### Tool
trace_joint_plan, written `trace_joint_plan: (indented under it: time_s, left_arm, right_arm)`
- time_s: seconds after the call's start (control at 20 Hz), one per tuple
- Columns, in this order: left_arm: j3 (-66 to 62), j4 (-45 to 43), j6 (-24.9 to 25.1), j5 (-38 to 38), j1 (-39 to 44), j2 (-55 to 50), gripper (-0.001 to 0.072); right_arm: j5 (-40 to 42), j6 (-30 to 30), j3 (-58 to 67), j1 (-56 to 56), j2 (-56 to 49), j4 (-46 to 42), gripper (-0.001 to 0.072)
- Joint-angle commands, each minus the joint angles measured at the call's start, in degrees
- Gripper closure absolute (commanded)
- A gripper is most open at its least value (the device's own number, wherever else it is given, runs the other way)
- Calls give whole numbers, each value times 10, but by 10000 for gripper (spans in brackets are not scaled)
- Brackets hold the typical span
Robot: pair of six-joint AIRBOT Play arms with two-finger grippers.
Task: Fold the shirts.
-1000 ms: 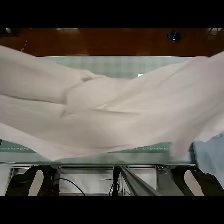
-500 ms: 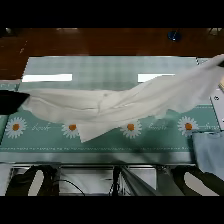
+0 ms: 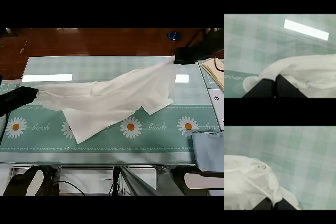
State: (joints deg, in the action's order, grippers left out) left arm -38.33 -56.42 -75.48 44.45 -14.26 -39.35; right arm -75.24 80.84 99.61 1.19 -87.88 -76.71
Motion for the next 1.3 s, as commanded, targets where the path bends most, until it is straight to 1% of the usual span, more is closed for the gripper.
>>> trace_joint_plan:
  time_s: [0.0, 0.2, 0.35, 0.45, 0.55, 0.6, 0.65, 0.7, 0.75, 0.85, 0.95, 1.0, 1.1, 1.2, 1.25]
  left_arm:
    - [8, 2, 0, -76, 24, -86, 677]
    - [8, 1, 0, -115, 81, -187, 676]
    - [8, 1, 0, -130, 104, -241, 675]
    - [8, 1, 0, -130, 104, -263, 675]
    - [8, 1, 0, -129, 104, -278, 669]
    - [8, 1, 0, -129, 104, -282, 609]
    - [7, 1, -1, -129, 103, -282, 443]
    - [2, 0, 0, -127, 99, -281, 294]
    - [-14, -8, 0, -108, 86, -278, 196]
    - [-70, -45, 0, -26, 39, -269, 169]
    - [-139, -86, -11, 97, -26, -261, 171]
    - [-168, -98, -22, 162, -62, -259, 171]
    - [-184, -100, -22, 266, -124, -251, 170]
    - [-161, -96, -21, 349, -160, -235, 170]
    - [-134, -90, -18, 367, -165, -219, 170]
  right_arm:
    - [95, -7, -1, -3, -63, 18, 695]
    - [180, -10, -1, -3, -110, 46, 695]
    - [230, -11, -1, -3, -137, 45, 694]
    - [242, -19, -1, -3, -154, 45, 694]
    - [238, -21, -1, -3, -169, 46, 693]
    - [233, -21, -1, -3, -174, 46, 692]
    - [231, -21, -1, -3, -174, 46, 671]
    - [232, -21, 1, -3, -169, 46, 579]
    - [229, -21, 6, -1, -159, 42, 507]
    - [227, -22, 22, 9, -120, 19, 457]
    - [223, -24, 40, 26, -68, -52, 445]
    - [221, -23, 45, 38, -46, -94, 373]
    - [205, -21, 46, 76, -17, -150, 371]
    - [147, -21, 46, 121, -19, -148, 371]
    - [118, -21, 45, 143, -25, -134, 370]
